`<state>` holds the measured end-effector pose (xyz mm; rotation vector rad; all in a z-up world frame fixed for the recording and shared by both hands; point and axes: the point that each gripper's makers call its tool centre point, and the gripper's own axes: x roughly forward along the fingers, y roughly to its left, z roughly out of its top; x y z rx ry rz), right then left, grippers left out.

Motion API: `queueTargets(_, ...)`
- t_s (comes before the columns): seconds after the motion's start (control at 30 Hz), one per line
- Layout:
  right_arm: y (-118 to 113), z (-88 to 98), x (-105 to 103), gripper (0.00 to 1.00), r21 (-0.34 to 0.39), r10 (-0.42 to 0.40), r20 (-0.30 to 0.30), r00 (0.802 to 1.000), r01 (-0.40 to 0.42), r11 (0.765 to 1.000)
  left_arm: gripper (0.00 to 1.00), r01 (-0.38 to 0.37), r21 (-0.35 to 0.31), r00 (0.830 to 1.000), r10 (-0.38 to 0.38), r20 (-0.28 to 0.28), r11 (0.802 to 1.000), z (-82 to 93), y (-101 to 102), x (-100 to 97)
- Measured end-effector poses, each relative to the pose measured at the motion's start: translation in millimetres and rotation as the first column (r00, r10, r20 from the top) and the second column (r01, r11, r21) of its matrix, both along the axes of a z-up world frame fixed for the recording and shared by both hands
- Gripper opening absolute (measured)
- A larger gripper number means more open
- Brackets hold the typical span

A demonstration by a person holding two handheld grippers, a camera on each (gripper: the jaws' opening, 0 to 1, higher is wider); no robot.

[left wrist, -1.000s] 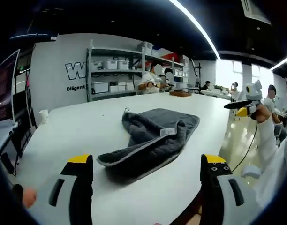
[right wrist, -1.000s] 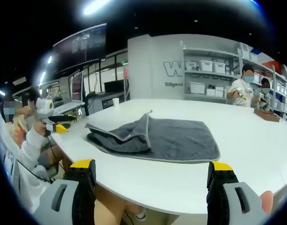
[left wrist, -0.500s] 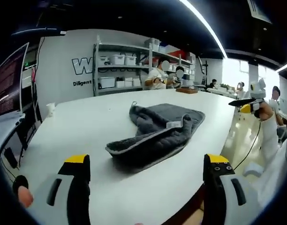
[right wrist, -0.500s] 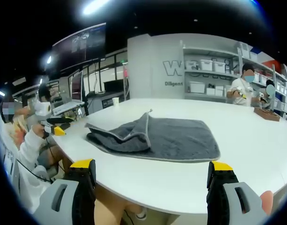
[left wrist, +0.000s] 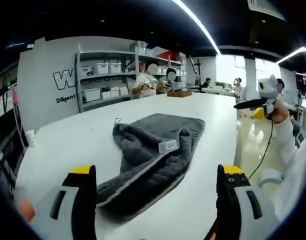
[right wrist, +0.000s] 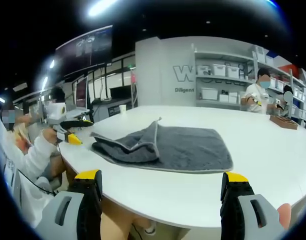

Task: Open the folded towel by lifting each exposed corner and separating the folded layers until the towel lies flat within the target outline without major curled edges

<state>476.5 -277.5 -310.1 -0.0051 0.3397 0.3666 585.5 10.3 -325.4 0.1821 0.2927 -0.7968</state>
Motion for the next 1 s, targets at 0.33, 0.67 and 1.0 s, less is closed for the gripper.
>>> queueTargets(0.33,-2.8,3.3,-1.8,0.99,0.002,-0.004,0.009,1.0,0.004,1.0,0.96,0.061,0.048,0.998,-0.061,0.0,0.997,-11.7,-50.6,47.4)
queueTargets(0.67,-5.0,3.3,-1.5,0.99,0.002,-0.009,0.009,1.0,0.009,1.0,0.87,0.126,0.103,0.992,-0.124,-0.022,0.987,-39.7,-102.4,65.9)
queueTargets(1.0,-3.8,2.4,0.1,0.99,-0.002,-0.004,0.005,1.0,0.004,1.0,0.73,0.176,0.132,0.984,-0.177,-0.003,0.975,-49.8,-135.9,66.7)
